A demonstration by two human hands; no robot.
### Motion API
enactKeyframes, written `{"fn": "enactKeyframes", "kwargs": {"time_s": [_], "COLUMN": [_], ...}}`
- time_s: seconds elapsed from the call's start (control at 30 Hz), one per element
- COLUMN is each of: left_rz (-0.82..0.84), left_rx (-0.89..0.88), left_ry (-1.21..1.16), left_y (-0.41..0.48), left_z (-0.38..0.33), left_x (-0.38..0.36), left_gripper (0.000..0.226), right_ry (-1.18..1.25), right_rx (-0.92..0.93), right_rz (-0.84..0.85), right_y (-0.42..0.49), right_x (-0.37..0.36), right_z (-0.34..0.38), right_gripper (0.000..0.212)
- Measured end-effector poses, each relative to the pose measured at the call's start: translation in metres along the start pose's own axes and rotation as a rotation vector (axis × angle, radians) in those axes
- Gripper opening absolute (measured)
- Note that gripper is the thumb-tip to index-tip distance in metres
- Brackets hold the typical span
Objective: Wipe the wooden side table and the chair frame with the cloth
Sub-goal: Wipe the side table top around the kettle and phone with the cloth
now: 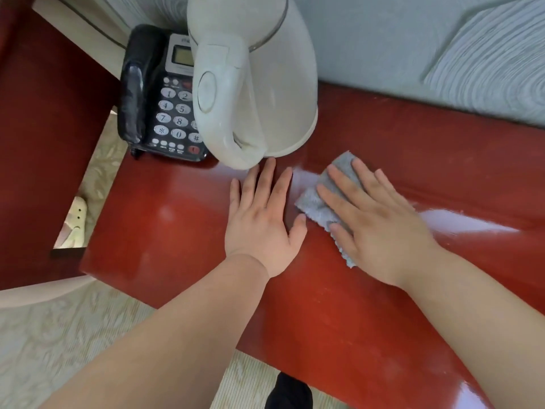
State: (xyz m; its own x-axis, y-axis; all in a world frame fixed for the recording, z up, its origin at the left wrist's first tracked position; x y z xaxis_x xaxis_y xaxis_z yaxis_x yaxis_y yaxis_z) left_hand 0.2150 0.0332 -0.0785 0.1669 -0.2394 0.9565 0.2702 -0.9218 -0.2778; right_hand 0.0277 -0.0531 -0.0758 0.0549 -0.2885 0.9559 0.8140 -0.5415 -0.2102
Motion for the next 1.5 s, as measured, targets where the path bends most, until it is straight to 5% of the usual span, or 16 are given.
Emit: {"fn": "enactKeyframes", "kwargs": {"time_s": [0.2, 0.53, 0.77, 1.03, 1.13, 1.37, 1.5], "left_rz": [-0.002, -0.053, -0.026, -0.033, -0.021, 0.06, 0.079], "left_rx": [0.012, -0.01, -0.001, -0.01, -0.01, -0.069, -0.081], "left_ry": [0.004, -0.009, 0.015, -0.031, -0.043, -0.035, -0.016], "left_y": [0.0, -0.001, 0.001, -0.001, -0.003, -0.056, -0.114], "left_z": [0.0, 0.001, 0.0, 0.002, -0.002, 0.001, 0.021], "left_x": [-0.002, -0.002, -0.004, -0.003, 0.0, -0.008, -0.02], "left_gripper": [0.078, 0.075, 0.077, 0.076, 0.076, 0.069, 0.069], "right_ry": [0.169, 0.07, 0.116, 0.073, 0.032, 0.134, 0.132], "right_rx": [-0.332, -0.023, -0.552, -0.048, 0.066, -0.603, -0.464], "right_rz": [-0.011, 0.058, -0.01, 0.052, 0.088, 0.097, 0.051], "right_y": [0.06, -0.087, -0.015, -0.124, -0.137, -0.07, -0.082], "right_x": [0.019, -0.027, -0.007, -0.045, -0.047, -0.013, -0.028], "right_z": [-0.02, 0.053, -0.016, 0.09, 0.08, -0.009, 0.057], "right_gripper": [0.076, 0.066, 0.071, 0.063, 0.063, 0.071, 0.068]}}
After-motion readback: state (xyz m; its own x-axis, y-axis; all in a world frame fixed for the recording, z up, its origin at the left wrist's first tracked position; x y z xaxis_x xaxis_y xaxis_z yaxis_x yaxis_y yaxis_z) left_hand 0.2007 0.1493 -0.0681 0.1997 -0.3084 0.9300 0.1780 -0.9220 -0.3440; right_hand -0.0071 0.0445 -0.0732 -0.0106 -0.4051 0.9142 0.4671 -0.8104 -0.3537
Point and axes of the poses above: each hand's wrist, its own y-axis towards the middle knuckle, its own x-axis out of the back of the hand, z = x × y, the point moved 3 cm from there along y, towards the middle knuckle, and after that the axes turned 9 degrees about z, right-handed, at the moved point
